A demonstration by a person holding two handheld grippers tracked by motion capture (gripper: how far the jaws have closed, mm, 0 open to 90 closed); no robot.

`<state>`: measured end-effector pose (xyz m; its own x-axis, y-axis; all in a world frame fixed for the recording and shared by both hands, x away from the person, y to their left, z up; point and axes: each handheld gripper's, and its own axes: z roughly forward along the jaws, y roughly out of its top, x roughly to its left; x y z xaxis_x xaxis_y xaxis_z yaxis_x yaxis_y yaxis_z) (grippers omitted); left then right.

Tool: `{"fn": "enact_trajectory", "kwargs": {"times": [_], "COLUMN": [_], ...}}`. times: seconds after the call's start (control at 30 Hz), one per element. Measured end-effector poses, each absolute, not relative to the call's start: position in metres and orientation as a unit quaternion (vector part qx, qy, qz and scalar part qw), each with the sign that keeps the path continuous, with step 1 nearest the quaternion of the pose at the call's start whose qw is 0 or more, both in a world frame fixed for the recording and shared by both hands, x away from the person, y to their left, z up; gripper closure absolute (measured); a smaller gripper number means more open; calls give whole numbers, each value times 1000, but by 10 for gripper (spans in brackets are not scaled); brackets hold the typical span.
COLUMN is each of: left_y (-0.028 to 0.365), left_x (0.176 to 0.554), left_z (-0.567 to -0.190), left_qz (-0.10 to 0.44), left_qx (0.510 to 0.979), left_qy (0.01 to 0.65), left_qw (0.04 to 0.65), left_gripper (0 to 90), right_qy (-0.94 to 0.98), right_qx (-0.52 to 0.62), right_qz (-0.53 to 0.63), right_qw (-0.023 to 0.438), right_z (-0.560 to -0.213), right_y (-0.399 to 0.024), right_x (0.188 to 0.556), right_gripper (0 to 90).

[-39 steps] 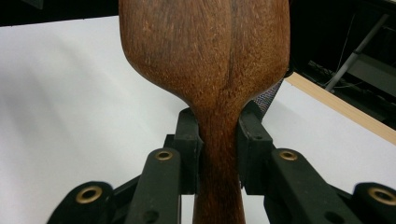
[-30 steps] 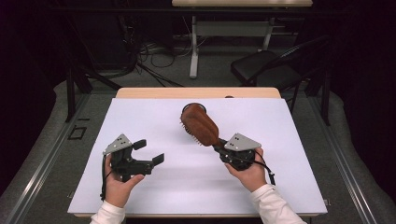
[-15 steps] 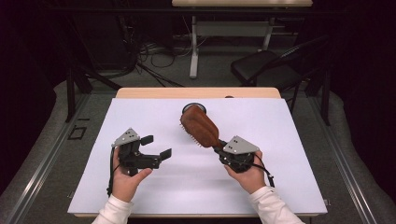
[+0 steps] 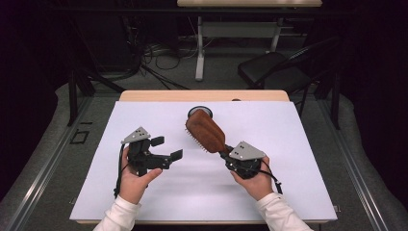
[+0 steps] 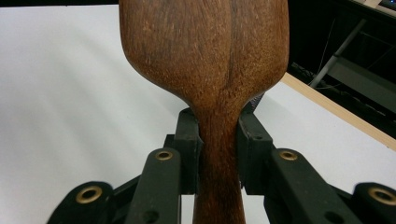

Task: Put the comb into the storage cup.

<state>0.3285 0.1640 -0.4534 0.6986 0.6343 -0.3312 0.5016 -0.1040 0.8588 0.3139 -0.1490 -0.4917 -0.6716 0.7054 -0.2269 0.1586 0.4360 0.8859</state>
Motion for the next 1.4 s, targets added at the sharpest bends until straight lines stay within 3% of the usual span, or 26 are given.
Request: {"fn": "enact_trajectory", "kwargs": {"times": [0.93, 1.4], "left_y": [148, 135], "left_x": [352, 362], "left_z": [-436, -430], "left_qz": [-34, -39], "left_qx": [715, 722], "left_qy": [424, 427], "left_qw": [555, 544], "left_gripper": [39, 39], "right_qy": [790, 790], "right_qx": [267, 264], "right_qz": [461, 463], "right_qw": [303, 302], "right_z": [-494, -494], "right_y": [-147, -145], "right_x": [312, 310], "right_gripper": [729, 729]}}
